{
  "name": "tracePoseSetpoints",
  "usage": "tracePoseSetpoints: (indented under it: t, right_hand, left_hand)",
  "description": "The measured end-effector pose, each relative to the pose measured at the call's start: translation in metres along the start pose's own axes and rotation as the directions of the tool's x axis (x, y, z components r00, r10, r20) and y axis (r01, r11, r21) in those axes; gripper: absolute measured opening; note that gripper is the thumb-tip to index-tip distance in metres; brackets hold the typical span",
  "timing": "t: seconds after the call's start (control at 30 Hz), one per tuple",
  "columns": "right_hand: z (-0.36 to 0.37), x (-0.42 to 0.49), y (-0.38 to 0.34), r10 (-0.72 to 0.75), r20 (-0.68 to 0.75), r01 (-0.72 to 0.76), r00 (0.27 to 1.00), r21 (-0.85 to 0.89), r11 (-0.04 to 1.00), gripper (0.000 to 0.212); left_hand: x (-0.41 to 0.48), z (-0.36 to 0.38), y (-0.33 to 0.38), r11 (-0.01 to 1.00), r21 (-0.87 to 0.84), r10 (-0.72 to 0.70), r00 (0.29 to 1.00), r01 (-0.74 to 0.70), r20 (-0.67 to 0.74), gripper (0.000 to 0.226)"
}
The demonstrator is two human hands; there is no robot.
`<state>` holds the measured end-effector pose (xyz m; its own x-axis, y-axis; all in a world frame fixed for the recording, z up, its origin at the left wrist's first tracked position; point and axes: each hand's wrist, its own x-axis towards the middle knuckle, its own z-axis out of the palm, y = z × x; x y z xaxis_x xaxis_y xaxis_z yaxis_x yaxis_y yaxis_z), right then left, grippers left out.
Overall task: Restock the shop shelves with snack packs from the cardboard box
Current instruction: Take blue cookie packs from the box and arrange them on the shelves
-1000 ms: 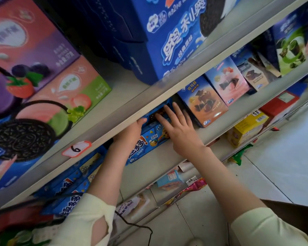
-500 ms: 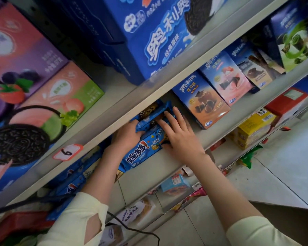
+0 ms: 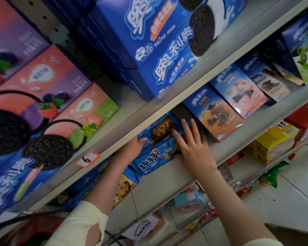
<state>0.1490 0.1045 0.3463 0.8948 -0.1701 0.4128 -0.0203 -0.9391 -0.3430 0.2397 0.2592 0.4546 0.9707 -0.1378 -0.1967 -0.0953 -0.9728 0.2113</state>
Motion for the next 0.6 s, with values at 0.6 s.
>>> tracePoseSetpoints:
  t: [0.6]
  right_hand:
    - [-0.010,-0.002,0.004,-0.019,0.044,0.012,0.999,0.146,0.989,0.070]
  left_hand:
    - [-0.031,-0.007,0.010,0.993,0.040,0.119,0.978,-0.114,-0.173,0.041]
